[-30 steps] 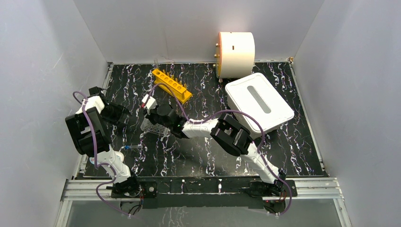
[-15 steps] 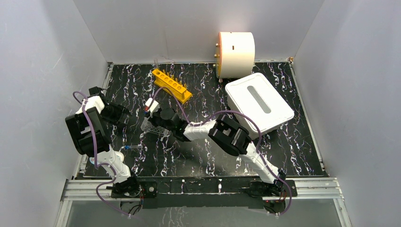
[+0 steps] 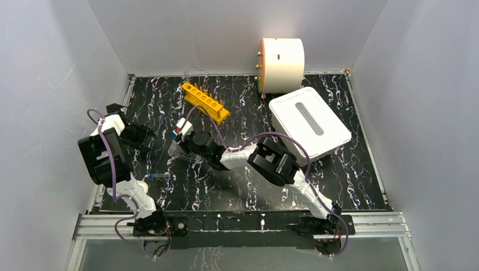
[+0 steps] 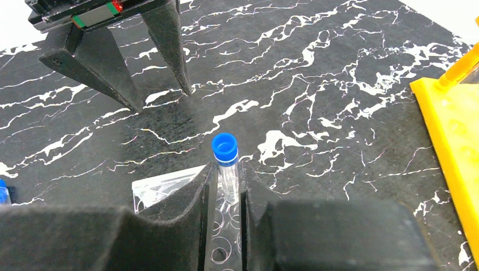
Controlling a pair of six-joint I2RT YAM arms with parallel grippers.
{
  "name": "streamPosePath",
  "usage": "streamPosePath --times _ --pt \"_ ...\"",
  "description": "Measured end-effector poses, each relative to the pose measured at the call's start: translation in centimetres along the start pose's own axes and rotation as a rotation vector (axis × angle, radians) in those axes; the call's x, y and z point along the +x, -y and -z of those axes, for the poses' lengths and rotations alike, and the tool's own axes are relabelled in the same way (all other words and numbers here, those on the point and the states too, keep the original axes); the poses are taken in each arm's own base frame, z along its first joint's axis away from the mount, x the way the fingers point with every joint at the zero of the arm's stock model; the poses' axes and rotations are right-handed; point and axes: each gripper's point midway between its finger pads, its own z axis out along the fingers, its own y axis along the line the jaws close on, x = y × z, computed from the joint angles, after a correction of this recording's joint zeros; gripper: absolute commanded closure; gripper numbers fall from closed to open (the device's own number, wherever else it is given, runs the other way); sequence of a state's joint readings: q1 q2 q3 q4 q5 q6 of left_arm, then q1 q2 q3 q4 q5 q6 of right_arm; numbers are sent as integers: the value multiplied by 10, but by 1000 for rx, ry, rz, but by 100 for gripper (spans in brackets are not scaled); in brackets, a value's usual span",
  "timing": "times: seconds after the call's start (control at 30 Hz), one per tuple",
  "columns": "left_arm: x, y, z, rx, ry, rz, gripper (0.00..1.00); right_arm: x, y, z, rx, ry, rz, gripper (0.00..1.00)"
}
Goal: Organize the chemistry lab equipment
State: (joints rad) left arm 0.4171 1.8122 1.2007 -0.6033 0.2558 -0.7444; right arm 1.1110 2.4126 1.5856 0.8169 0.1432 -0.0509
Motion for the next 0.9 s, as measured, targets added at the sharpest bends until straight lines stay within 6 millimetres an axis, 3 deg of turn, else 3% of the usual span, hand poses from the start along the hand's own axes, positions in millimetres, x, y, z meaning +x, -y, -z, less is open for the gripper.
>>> streamPosePath --times 0.2,0.4,0.6,0.77,0.9 --pt "0 0 0 0 0 0 50 2 3 0 1 -8 -45 73" --pt "0 0 0 0 -1 0 50 5 4 0 5 -20 -69 57" --pt "0 0 0 1 -2 0 46 11 2 0 -4 -71 -68 49" --pt "-1 0 1 -3 4 -5 41 4 -1 3 -21 -111 -82 38" --pt "-6 2 6 -2 28 -17 37 -22 -1 12 -30 -111 -95 32"
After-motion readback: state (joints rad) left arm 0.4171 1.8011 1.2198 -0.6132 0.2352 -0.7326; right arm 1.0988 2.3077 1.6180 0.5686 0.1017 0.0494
